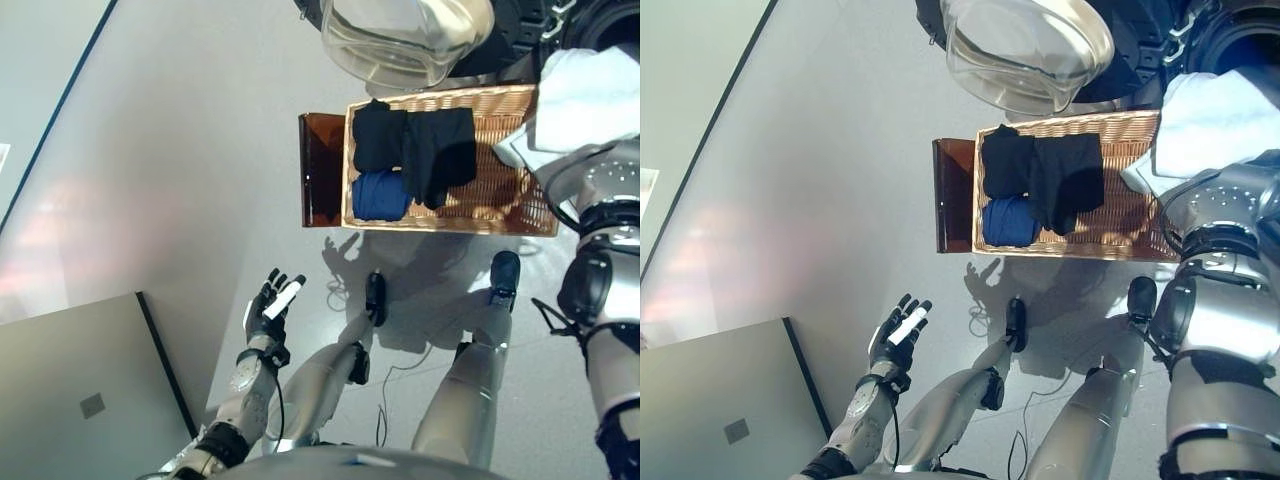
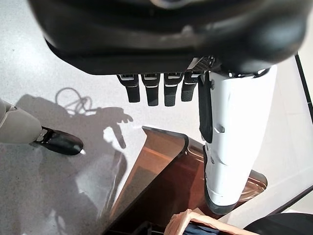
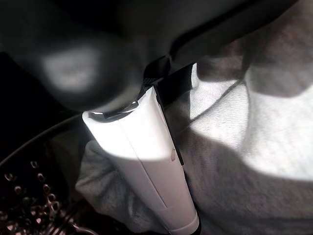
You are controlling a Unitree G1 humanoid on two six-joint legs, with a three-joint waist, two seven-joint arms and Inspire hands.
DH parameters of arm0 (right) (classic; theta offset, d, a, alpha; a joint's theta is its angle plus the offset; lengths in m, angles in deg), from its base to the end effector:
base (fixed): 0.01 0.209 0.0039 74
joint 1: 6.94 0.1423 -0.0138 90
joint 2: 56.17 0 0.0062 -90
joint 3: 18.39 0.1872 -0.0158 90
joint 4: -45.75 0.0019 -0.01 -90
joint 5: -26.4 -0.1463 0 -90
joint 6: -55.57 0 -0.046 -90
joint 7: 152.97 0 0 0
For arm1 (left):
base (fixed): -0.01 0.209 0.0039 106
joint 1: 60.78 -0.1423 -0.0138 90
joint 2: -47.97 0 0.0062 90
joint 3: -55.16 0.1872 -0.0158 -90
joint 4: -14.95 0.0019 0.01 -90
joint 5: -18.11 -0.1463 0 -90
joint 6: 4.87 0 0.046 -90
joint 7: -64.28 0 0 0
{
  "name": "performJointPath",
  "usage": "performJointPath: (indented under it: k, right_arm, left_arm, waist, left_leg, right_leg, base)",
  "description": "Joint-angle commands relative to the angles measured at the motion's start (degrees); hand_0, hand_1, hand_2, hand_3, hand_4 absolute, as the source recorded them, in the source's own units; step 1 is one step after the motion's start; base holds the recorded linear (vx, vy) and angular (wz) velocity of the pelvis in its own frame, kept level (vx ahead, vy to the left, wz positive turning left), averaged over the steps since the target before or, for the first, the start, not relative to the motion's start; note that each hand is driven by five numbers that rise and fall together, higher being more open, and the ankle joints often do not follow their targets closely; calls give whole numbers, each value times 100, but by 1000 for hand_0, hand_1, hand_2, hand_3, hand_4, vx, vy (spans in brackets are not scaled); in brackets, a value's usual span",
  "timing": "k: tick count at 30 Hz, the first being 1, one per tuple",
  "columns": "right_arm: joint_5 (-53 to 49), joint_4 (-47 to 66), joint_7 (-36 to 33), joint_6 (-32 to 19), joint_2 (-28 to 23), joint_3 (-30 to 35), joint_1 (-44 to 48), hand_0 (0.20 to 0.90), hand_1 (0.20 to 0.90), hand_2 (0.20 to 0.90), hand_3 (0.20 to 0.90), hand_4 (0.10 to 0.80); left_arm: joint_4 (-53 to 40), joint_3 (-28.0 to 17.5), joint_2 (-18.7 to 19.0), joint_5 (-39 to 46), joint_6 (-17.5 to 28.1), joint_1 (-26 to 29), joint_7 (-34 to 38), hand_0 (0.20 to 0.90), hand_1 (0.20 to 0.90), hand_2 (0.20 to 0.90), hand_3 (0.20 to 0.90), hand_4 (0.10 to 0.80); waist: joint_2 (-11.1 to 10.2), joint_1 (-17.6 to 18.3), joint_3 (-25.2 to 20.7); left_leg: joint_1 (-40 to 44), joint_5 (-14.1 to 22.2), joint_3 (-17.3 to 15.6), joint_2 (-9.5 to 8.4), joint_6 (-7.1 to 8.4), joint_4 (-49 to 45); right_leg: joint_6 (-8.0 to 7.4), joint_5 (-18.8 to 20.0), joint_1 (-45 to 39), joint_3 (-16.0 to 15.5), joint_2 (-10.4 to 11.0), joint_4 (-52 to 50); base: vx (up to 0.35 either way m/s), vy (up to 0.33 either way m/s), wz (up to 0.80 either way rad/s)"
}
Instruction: Pick up the clothes and place them into the washing machine
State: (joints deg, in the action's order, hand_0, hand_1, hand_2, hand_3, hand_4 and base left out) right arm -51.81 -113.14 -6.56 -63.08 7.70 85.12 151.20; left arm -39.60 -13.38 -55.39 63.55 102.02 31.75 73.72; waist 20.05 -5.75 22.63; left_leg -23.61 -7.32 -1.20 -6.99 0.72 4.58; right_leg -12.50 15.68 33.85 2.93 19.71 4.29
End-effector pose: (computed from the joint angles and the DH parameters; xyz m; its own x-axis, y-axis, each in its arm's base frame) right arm 0.3264 -0.3461 0.2525 0.4181 -0.8773 -0.2355 0.3360 -0.0916 0.9374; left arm 0.1795 0.1067 -0.0577 0.8976 0.0091 -0.4407 -0.2450 0.8414 -0.4817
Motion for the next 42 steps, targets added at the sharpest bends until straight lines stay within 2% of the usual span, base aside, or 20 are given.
performJointPath:
  k: [1, 12, 21, 28, 34, 36, 37, 38, 39, 42]
  right_arm:
    - [378, 353, 3, -499, -1234, -790, 1049, 200, 200, 200, 200, 300]
    - [239, 548, -237, -818, -1610, -464, 757, 200, 200, 200, 200, 300]
    - [338, 612, -432, -876, -1777, -278, 535, 200, 200, 200, 200, 300]
    - [570, 660, -583, -821, -1990, -521, 776, 200, 200, 200, 200, 300]
    - [780, 472, -625, -591, -2041, -952, 1159, 200, 200, 200, 200, 300]
    - [926, 237, -653, -341, -2077, -1061, 1197, 200, 200, 200, 200, 300]
    - [1114, 13, -598, -5, -2115, -1219, 1241, 713, 713, 713, 713, 667]
    - [1160, -85, -561, 112, -2106, -1313, 1241, 900, 900, 900, 900, 800]
    - [1501, -328, -505, 534, -2163, -1602, 1307, 900, 900, 900, 900, 800]
    - [1943, -647, -499, 968, -2138, -2026, 1440, 900, 900, 900, 900, 800]
  left_arm:
    - [-586, 139, 489, 45, 478, -123, 217, 900, 900, 900, 900, 800]
    - [-573, 13, 485, 93, 436, -198, 276, 900, 900, 900, 900, 800]
    - [-603, -45, 527, 102, 421, -288, 273, 900, 900, 900, 900, 800]
    - [-745, -35, 595, 56, 441, -355, 267, 900, 900, 900, 900, 800]
    - [-762, 5, 649, 49, 454, -348, 287, 900, 900, 900, 900, 800]
    - [-789, 13, 672, 51, 444, -350, 293, 900, 900, 900, 900, 800]
    - [-784, 5, 701, 37, 449, -358, 292, 900, 900, 900, 900, 800]
    - [-794, 0, 719, 30, 453, -348, 288, 900, 900, 900, 900, 800]
    - [-866, -17, 758, 15, 468, -362, 281, 900, 900, 900, 900, 800]
    - [-1021, -22, 842, -12, 483, -415, 265, 900, 900, 900, 900, 800]
  waist:
    - [407, 124, 122]
    - [353, 356, 31]
    - [323, 453, 10]
    - [299, 460, 27]
    - [258, 452, 10]
    - [244, 442, 1]
    - [221, 431, -6]
    - [211, 419, 0]
    - [190, 409, 0]
    - [146, 409, 27]
  left_leg:
    - [91, 303, 22, 414, 528, 40]
    - [175, 367, -50, 415, 529, 39]
    - [202, 404, -126, 398, 524, 35]
    - [140, 400, -183, 419, 550, 42]
    - [89, 417, -237, 454, 555, 42]
    - [91, 421, -240, 458, 556, 42]
    - [108, 435, -237, 458, 558, 42]
    - [103, 427, -237, 464, 559, 42]
    - [117, 432, -241, 468, 562, 42]
    - [133, 423, -252, 472, 549, 41]
  right_leg:
    - [124, -1345, 264, 250, 81, -1350]
    - [120, -1283, 130, 274, 48, -1179]
    - [116, -1251, 97, 316, 41, -1096]
    - [126, -1240, 216, 405, -9, -1103]
    - [148, -1237, 304, 439, -80, -1124]
    - [153, -1235, 306, 431, -90, -1116]
    - [153, -1242, 288, 420, -88, -1118]
    - [153, -1223, 293, 415, -85, -1114]
    - [154, -1222, 281, 397, -80, -1117]
    - [166, -1203, 273, 384, -87, -1135]
  base:
    - [-19, -6, -6]
    - [11, 1, -2]
    - [0, 0, 0]
    - [2, -12, -2]
    - [4, -12, -7]
    - [0, 0, 0]
    - [0, 0, 0]
    - [0, 0, 0]
    - [0, 0, 0]
    - [0, 0, 0]
